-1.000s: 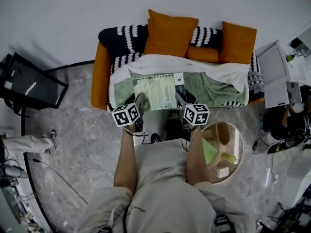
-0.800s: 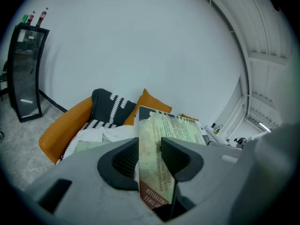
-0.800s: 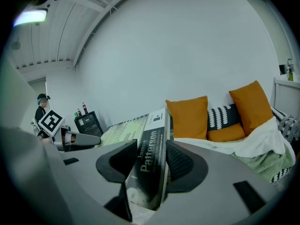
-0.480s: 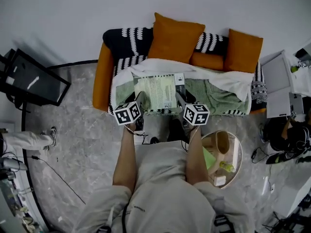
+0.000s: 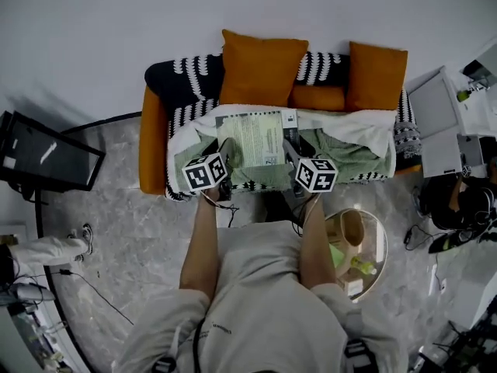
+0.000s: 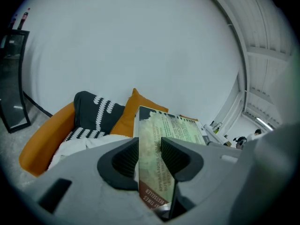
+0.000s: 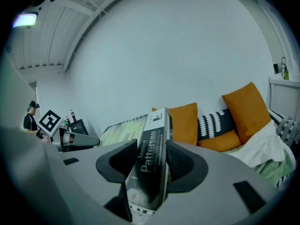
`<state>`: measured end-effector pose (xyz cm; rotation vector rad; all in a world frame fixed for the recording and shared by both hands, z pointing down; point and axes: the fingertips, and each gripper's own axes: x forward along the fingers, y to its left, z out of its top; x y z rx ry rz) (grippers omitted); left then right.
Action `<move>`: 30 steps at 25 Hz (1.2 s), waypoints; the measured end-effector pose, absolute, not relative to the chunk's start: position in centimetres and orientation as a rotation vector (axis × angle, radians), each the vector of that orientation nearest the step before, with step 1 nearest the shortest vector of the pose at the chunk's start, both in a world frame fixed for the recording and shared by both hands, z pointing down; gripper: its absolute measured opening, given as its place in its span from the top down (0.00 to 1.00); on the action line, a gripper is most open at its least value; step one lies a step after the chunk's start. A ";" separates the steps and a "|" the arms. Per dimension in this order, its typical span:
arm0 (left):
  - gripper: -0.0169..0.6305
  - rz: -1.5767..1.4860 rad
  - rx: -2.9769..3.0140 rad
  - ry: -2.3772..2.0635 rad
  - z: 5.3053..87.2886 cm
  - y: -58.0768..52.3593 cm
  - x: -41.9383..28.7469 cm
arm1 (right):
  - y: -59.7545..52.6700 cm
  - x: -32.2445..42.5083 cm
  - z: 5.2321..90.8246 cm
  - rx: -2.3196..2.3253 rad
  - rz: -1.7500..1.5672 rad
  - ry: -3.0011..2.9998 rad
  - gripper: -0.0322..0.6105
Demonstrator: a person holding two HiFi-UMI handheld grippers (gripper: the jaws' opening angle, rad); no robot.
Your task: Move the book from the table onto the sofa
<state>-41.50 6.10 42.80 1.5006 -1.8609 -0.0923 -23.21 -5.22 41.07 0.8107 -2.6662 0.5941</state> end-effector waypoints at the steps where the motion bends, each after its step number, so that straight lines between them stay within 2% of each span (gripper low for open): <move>1: 0.74 -0.091 1.506 -1.853 42.7 5.0 -41.4 | -6.1 -23.0 41.0 0.829 0.603 -2.663 0.65; 17: 0.74 0.045 1.618 -1.668 44.6 -9.3 -35.7 | -16.3 -15.2 43.7 1.139 0.773 -2.540 0.65; 30: 0.74 0.246 1.692 -1.437 51.4 -19.9 -25.3 | -20.9 -3.4 51.2 1.493 0.990 -2.330 0.65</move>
